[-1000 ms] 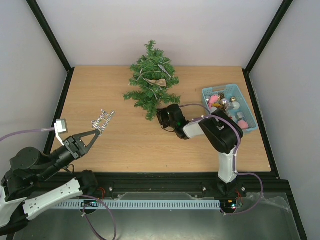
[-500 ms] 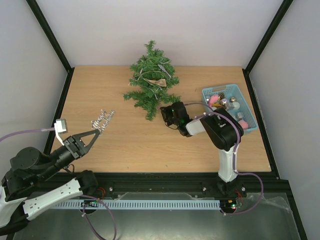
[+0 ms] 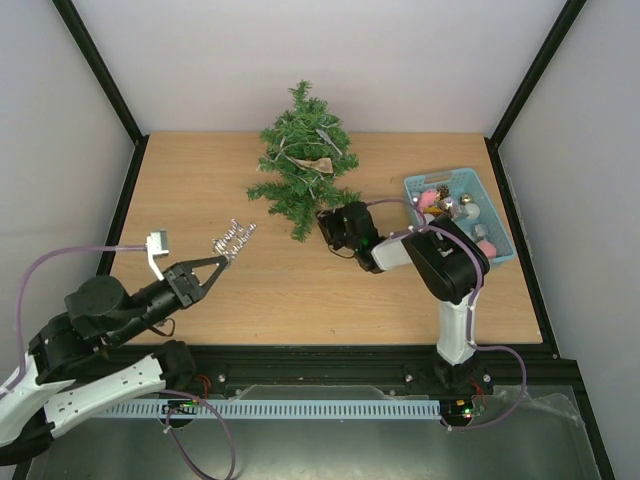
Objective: Decorate the small christmas tree
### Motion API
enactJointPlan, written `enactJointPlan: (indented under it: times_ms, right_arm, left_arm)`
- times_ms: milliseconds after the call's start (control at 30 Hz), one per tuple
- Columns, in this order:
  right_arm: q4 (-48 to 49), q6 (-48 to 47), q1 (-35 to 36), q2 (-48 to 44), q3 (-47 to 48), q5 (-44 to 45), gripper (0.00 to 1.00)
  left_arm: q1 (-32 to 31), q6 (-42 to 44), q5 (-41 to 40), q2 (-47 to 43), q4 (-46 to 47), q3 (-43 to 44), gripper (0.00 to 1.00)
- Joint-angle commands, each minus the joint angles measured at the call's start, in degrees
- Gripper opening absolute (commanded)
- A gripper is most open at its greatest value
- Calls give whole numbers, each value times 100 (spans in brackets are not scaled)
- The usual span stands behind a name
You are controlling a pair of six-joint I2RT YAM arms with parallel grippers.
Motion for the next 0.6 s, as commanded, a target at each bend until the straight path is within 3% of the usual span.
enactJointPlan:
  times_ms: [0,567]
  right_arm:
    - [-26,-169,128,-73,107,0,34]
    - [-221,-176,-37,411,492,-89,22]
  left_arm:
    - [-27,162,141,171,434,-152,2]
    - [-32,205,124,345,451,-74,2]
